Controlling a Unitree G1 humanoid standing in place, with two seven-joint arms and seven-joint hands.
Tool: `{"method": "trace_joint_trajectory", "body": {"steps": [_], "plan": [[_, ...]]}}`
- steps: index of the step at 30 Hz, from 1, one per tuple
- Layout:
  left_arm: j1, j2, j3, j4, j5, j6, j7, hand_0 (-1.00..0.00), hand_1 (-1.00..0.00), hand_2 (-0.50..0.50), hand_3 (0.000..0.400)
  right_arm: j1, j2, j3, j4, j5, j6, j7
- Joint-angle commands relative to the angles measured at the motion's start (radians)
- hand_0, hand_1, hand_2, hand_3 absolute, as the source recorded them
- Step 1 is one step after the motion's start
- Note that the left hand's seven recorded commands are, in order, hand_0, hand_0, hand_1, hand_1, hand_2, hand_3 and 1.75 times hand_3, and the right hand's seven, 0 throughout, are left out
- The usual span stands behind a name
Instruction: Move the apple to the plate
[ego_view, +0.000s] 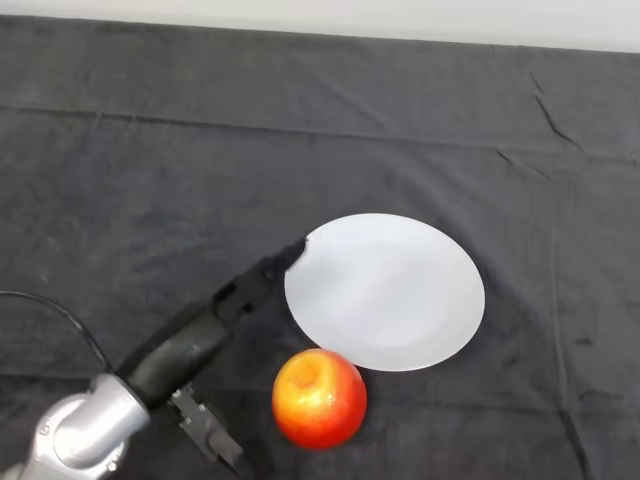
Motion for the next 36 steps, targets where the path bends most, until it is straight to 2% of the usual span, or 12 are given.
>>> {"method": "trace_joint_trajectory", "body": {"steps": [1,9,19,20,21,22,23,36], "plan": [[0.011,-0.006,-0.024,-0.053,0.016,0.016,-0.011,0.0,0.0,0.0,0.0,0.112,0.127,-0.0113,0.089,-0.0105,0.089,-0.0034],[-0.009,-0.022,-0.068,-0.062,0.007,0.047,-0.023,0.0,0.0,0.0,0.0,0.112,0.127,-0.0107,0.089,-0.0097,0.089,-0.0033],[-0.034,-0.024,-0.09,-0.026,-0.017,0.053,-0.026,0.0,0.0,0.0,0.0,0.112,0.127,-0.0101,0.089,-0.009,0.089,-0.0031],[-0.038,-0.026,-0.092,-0.021,-0.018,0.055,-0.024,-0.19,0.0,-0.1,0.077,0.112,0.127,-0.01,0.089,-0.0089,0.089,-0.0031],[-0.042,-0.028,-0.093,-0.016,-0.018,0.059,-0.021,-0.46,0.0,-0.23,0.185,0.112,0.127,-0.01,0.089,-0.0088,0.089,-0.003],[-0.046,-0.029,-0.094,-0.012,-0.018,0.062,-0.018,-0.68,0.0,-0.34,0.273,0.112,0.127,-0.0099,0.089,-0.0087,0.089,-0.003],[-0.051,-0.032,-0.095,-0.008,-0.018,0.067,-0.014,-1.0,-0.98,-0.01,0.4,0.112,0.127,-0.0099,0.089,-0.0087,0.089,-0.003],[-0.071,-0.052,-0.11,0.005,-0.004,0.105,0.076,-1.0,-1.0,0.0,0.4,0.112,0.127,-0.0092,0.089,-0.0078,0.089,-0.0027]]}}
